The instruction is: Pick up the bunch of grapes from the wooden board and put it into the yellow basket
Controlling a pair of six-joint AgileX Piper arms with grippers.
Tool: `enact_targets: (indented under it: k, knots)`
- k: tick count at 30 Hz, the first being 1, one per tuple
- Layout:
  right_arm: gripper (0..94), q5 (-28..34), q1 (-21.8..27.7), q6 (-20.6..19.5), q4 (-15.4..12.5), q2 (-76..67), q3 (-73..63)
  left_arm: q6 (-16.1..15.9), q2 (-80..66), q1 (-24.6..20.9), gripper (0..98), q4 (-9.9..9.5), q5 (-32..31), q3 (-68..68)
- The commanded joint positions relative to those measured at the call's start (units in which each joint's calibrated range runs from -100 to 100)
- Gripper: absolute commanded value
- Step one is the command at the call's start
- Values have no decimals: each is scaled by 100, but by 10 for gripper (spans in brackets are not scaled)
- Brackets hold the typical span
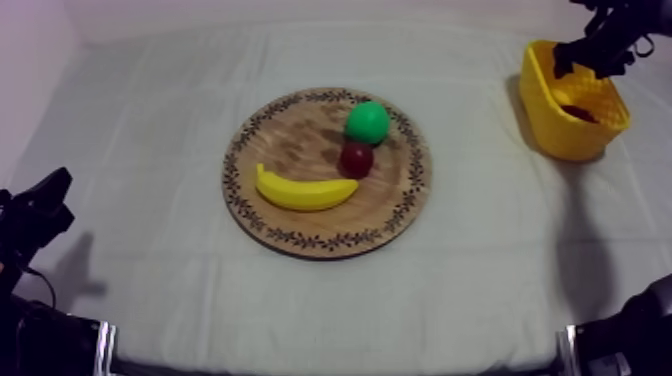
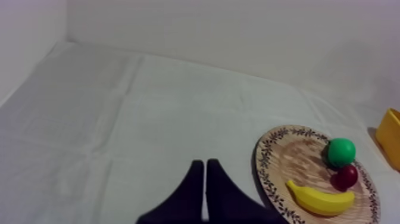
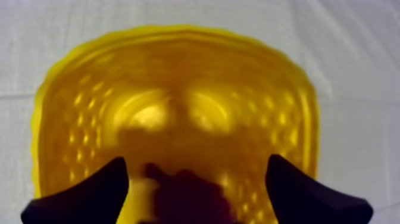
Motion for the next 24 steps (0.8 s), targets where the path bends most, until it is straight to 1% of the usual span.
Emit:
enact_targets:
  k: [1, 7, 13, 20, 24]
  knots:
    - [666, -66, 5, 1, 30, -94, 20, 0, 0, 0, 1, 2, 2, -3]
    - [655, -232, 37, 53, 66, -675, 344, 0, 0, 0, 1, 2, 2, -3]
    - [627, -460, 80, 139, 95, -1628, 1002, 0, 0, 0, 1, 2, 2, -3]
    - [544, -665, 103, 238, 98, -2866, 1836, 0, 0, 0, 1, 2, 2, -3]
    - [519, -886, 62, 196, 195, -3576, 2493, 0, 0, 0, 1, 2, 2, -3]
